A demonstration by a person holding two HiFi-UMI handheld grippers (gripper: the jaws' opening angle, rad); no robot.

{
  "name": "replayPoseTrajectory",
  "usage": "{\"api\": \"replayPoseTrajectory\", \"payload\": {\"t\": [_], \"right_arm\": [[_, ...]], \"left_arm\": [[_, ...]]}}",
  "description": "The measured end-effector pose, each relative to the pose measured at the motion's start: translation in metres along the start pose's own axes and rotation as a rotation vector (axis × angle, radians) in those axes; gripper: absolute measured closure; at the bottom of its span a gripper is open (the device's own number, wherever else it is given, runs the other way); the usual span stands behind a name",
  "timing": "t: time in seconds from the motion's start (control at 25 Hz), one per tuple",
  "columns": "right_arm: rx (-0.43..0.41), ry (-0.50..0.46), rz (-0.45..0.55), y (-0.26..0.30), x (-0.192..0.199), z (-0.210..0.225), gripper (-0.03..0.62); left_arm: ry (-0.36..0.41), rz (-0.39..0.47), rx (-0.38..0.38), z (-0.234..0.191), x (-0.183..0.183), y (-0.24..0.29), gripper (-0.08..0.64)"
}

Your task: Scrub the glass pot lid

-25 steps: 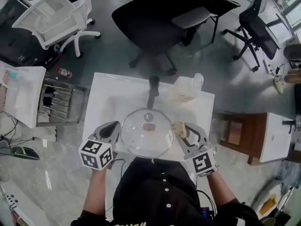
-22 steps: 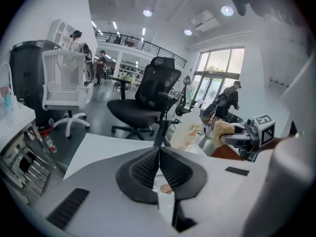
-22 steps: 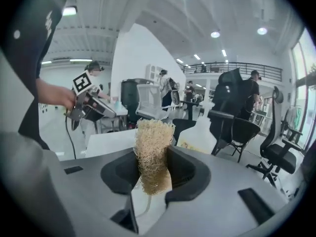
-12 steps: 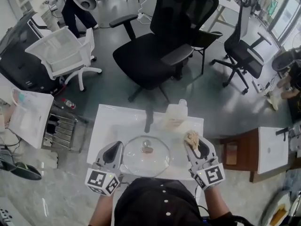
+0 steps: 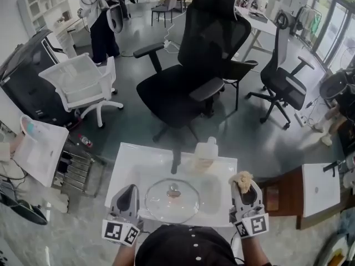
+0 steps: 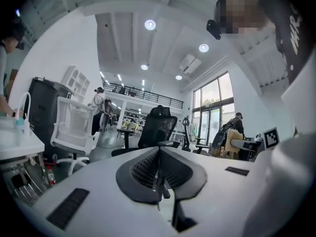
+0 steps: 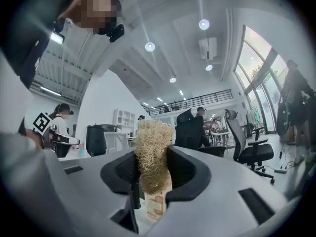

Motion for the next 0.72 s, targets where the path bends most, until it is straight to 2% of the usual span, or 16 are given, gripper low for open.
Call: {"api": "replayPoseTrajectory", "payload": {"t": [0.2,0.44,0.6,0.72], "right_arm": [[0.045,-0.031,-0.001,-0.004,-0.002,0.001,0.44],[0.009,-0.057,-0.026,0.004,-0.003,-0.007,0.442],[0.005,-0.048,-0.071,0.007,-0.001,-0.008,0.443],[0.003,-0.062,-0.056,0.009,-0.004,-0.009,0.442]], "left_arm": [[0.012,0.036,-0.001,0.002,-0.003,-0.002,0.532],[0.019,0.029,-0.005,0.002,-0.001,0.0,0.532],[0.052,0.033,0.01,0.01,0.001,0.002,0.532],[0.065,0.029,0.013,0.012,0.001,0.002,0.531]]}}
Point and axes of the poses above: the fingertips, and each gripper's own axes: y forward along the fingers, z to its right, x out of its underside, the point moved 8 cm from there along -y, backward along the fingers, and after that the axes turned 13 degrees about -x, right-handed, at the moved point
